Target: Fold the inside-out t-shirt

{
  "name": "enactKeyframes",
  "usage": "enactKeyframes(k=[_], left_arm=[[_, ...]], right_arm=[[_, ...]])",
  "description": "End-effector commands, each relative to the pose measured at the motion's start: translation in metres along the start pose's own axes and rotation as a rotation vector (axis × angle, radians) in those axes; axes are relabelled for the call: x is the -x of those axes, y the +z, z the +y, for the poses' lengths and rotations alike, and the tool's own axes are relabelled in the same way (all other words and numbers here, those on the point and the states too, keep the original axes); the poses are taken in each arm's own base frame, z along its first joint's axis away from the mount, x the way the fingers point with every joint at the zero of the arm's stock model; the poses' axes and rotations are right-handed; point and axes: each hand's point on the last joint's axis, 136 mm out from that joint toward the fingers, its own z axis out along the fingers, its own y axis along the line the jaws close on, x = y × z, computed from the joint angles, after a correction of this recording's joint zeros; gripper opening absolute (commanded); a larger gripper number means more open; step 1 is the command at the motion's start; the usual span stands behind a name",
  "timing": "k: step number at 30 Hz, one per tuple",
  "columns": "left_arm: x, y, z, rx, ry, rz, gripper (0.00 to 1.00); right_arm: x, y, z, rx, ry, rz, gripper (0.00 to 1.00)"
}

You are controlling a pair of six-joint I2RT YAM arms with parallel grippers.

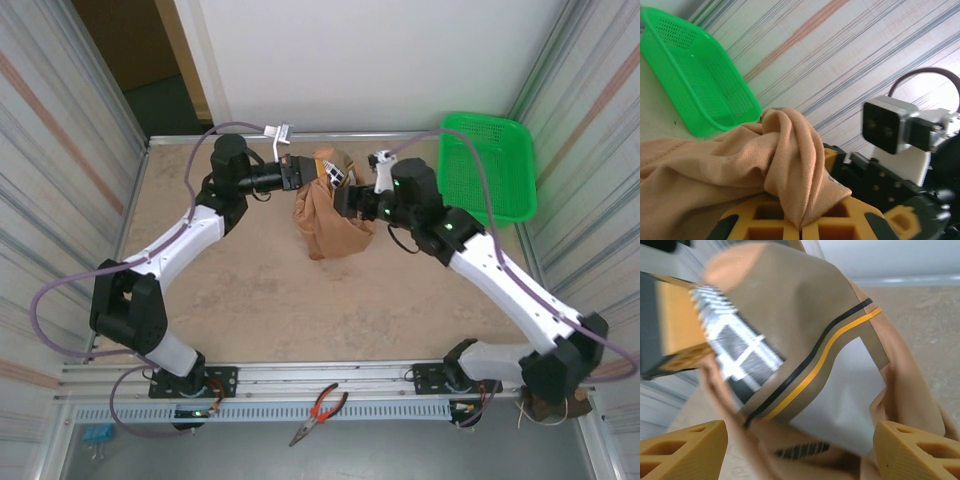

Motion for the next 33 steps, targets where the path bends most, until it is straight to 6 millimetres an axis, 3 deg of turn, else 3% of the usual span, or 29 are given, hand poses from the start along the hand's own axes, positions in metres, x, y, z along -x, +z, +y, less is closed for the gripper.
enactKeyframes(k=[1,2,3,4,5,8,13,16,18,19,24,27,30,33], left_arm=[[0.006,0.001,-0.025,-0.057,0.054,0.019,0.0],[0.005,0.001,-0.025,-0.058,0.054,0.022,0.0],[0.004,0.001,-0.024,-0.058,0.052,0.023,0.0],[0.003,0.0,-0.023,-0.054,0.051,0.029,0.0],[0.003,-0.001,-0.021,-0.049,0.051,0.033,0.0],[0.003,-0.009,-0.008,-0.002,0.059,0.032,0.0],[0.02,-0.026,0.043,0.106,0.015,-0.006,0.0],[0.029,-0.03,0.075,0.164,-0.022,-0.015,0.23],[0.033,-0.031,0.088,0.186,-0.037,-0.02,0.43],[0.033,-0.032,0.091,0.194,-0.043,-0.02,0.47],[0.024,-0.049,0.072,0.235,0.003,-0.078,0.62],[0.01,-0.056,0.038,0.255,0.071,-0.11,0.7],[-0.008,-0.046,0.009,0.251,0.13,-0.093,0.74],[-0.021,-0.027,0.001,0.267,0.182,-0.059,0.76]], right_arm=[[0.024,0.01,-0.006,-0.028,-0.042,-0.043,0.69],[0.025,0.015,-0.009,-0.029,-0.036,-0.033,0.62],[0.026,0.019,-0.013,-0.023,-0.027,-0.024,0.4],[0.026,0.019,-0.015,-0.004,-0.016,-0.015,0.12],[0.027,0.017,-0.016,0.015,-0.005,-0.015,0.0],[0.037,-0.009,-0.004,0.157,0.004,-0.039,0.0],[0.046,-0.064,0.034,0.476,-0.02,-0.052,0.0],[0.052,-0.084,0.046,0.602,-0.013,-0.066,0.0],[0.057,-0.089,0.047,0.645,0.002,-0.084,0.0],[0.06,-0.088,0.044,0.641,0.025,-0.093,0.0],[0.071,-0.074,0.02,0.605,0.145,-0.132,0.0],[0.072,-0.066,0.016,0.607,0.177,-0.133,0.0],[0.069,-0.059,0.013,0.606,0.199,-0.124,0.0],[0.067,-0.054,0.015,0.614,0.211,-0.118,0.0]])
